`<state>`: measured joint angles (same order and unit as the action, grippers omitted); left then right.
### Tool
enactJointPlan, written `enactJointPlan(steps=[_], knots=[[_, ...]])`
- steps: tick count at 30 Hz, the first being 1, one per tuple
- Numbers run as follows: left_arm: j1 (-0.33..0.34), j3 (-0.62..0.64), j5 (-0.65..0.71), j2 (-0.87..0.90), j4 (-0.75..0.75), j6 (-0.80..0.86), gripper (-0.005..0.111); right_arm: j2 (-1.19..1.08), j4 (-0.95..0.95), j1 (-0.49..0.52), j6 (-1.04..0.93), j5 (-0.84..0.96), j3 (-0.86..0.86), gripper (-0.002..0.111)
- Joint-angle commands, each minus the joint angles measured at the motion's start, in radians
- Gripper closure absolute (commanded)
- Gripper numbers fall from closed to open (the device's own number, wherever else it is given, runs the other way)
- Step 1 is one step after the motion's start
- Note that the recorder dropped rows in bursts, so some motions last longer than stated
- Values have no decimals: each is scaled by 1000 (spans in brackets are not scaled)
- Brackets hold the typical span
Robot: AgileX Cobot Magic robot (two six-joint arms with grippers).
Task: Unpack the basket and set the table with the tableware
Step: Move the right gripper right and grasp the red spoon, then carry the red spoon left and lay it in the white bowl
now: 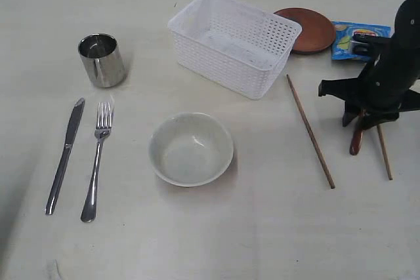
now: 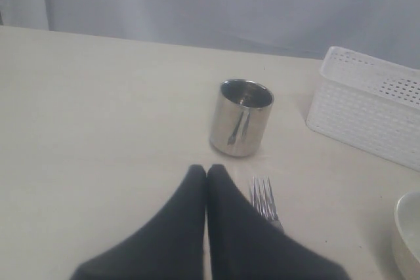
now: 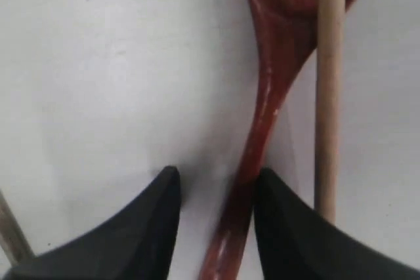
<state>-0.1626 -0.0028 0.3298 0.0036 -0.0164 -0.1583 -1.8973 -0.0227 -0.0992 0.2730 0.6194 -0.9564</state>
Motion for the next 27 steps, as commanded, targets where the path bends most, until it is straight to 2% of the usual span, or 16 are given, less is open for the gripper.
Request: enactJointPlan(steps=[1,4,8,11,18,20,21,27], knots=[[1,3,-9,-4,-3,1,107,-28,-4,8,-11,-45,4,92],[1,3,-9,-4,-3,1,107,-28,-4,4,-43,-43,4,109],[1,3,-9,-4,-3,1,107,-24,-4,-51,-58,-25,4,109],[1,3,-9,-4,-3,1,107,19,-4,-139,-64,-19,4,109],[1,3,-9,-4,-3,1,107,327,3,-270,-73,44,4,109],[1,3,-9,-4,-3,1,107,428,23,-331,-84,75,4,109],[1,3,-9,-4,-3,1,107,484,46,-394,-127,91,4,109],[1,3,-9,-4,-3,1,107,528,154,-607,-307,164,4,109]])
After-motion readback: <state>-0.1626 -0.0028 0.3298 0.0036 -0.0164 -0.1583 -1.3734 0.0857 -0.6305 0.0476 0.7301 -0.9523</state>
